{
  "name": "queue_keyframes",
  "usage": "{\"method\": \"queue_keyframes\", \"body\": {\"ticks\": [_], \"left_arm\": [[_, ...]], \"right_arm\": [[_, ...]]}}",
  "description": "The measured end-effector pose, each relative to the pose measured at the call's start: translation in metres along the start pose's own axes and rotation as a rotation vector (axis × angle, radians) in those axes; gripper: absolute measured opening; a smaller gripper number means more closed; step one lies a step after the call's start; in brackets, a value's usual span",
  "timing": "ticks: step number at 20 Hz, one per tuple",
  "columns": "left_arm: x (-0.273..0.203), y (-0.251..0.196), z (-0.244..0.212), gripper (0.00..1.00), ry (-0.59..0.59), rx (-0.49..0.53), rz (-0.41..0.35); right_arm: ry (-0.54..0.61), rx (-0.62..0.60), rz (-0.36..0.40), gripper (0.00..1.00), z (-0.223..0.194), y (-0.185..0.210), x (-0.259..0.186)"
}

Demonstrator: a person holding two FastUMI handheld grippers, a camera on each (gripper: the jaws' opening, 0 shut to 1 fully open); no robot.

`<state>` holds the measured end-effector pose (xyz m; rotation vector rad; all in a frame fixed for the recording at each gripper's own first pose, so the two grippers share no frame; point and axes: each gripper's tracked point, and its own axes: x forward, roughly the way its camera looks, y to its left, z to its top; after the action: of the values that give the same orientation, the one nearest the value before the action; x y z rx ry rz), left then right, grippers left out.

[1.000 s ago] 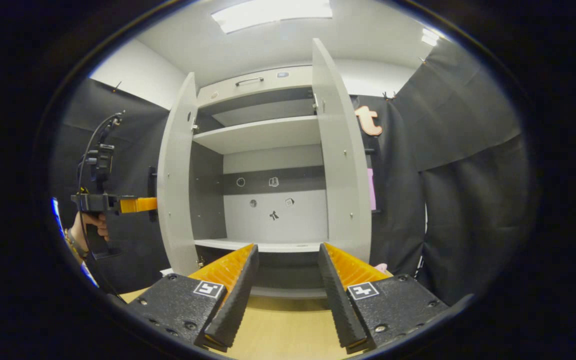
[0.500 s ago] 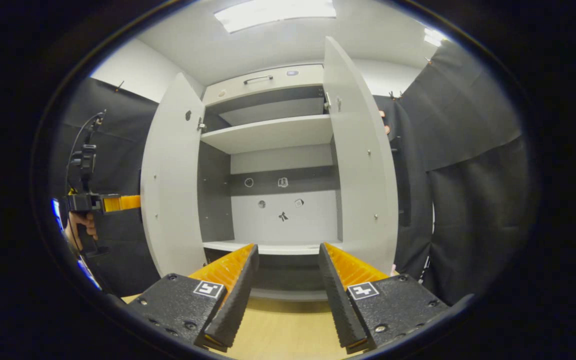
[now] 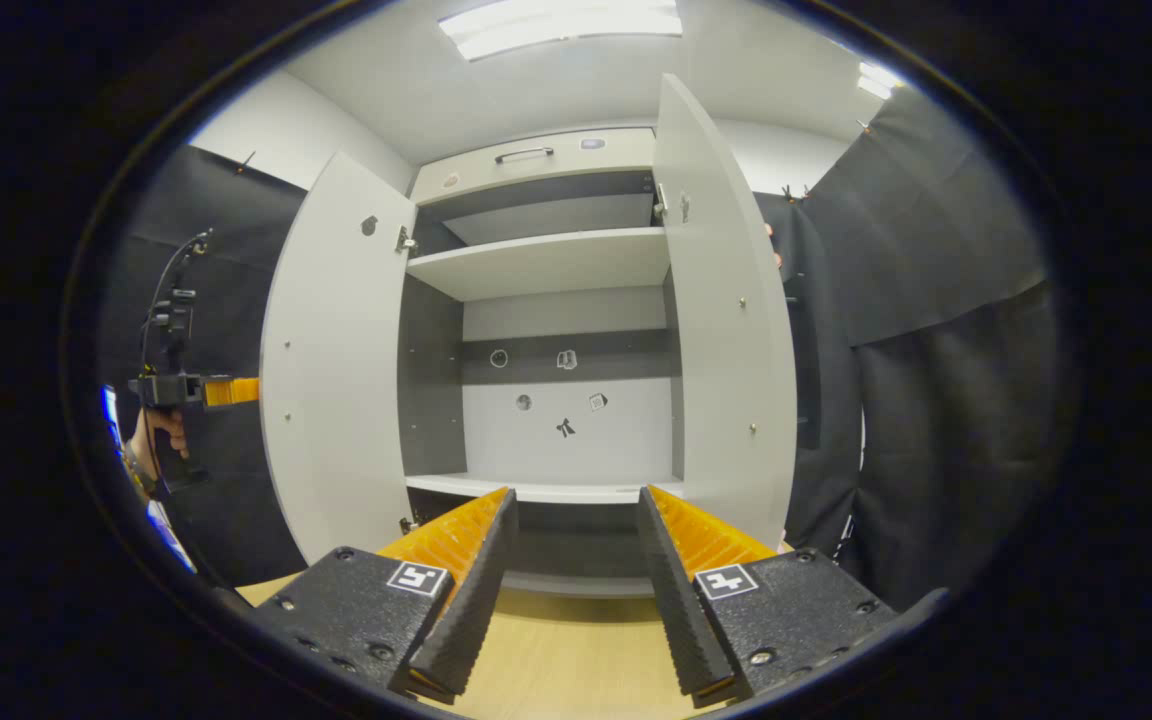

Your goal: Open the right door of the double-door shoe cabinet with the right hand, and open the left door with the left hand.

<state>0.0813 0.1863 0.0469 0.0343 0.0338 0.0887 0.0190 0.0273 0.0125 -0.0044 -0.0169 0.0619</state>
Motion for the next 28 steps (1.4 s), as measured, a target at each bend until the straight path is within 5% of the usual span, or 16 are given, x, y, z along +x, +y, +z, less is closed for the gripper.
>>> {"method": "queue_keyframes", "body": {"ticks": [9, 10, 11, 12, 19, 20, 22, 24, 25, 28], "left_arm": [[-0.067, 0.010, -0.024, 0.00, 0.057, -0.034, 0.059], [-0.075, 0.002, -0.019, 0.00, 0.040, -0.056, 0.051], [-0.082, -0.008, -0.016, 0.11, 0.029, -0.081, 0.038], [-0.085, -0.021, -0.013, 0.00, 0.020, -0.101, 0.020], [-0.066, -0.123, -0.031, 0.00, -0.010, -0.173, -0.122], [-0.066, -0.136, -0.033, 0.12, -0.017, -0.201, -0.142], [-0.066, -0.152, -0.034, 0.18, -0.034, -0.232, -0.148], [-0.061, -0.160, -0.038, 0.40, -0.051, -0.193, -0.131], [-0.061, -0.166, -0.043, 0.60, -0.047, -0.168, -0.127], [-0.067, -0.188, -0.048, 0.70, -0.045, -0.115, -0.127]], "right_arm": [[-0.013, 0.014, 0.003, 0.76, -0.006, -0.007, 0.004], [-0.009, 0.019, 0.007, 0.76, -0.006, -0.007, 0.007], [-0.004, 0.024, 0.017, 0.76, -0.008, -0.005, 0.009], [0.000, 0.025, 0.028, 0.80, -0.008, -0.002, 0.010], [0.004, 0.029, 0.078, 0.76, -0.013, 0.005, 0.002], [0.001, 0.027, 0.080, 0.76, -0.012, 0.002, -0.003], [-0.012, 0.011, 0.077, 0.76, -0.010, -0.005, -0.011], [-0.020, -0.017, 0.066, 0.76, -0.009, -0.015, -0.015], [-0.025, -0.028, 0.058, 0.76, -0.009, -0.020, -0.018], [-0.051, -0.022, 0.042, 0.76, -0.007, -0.032, -0.022]]}}
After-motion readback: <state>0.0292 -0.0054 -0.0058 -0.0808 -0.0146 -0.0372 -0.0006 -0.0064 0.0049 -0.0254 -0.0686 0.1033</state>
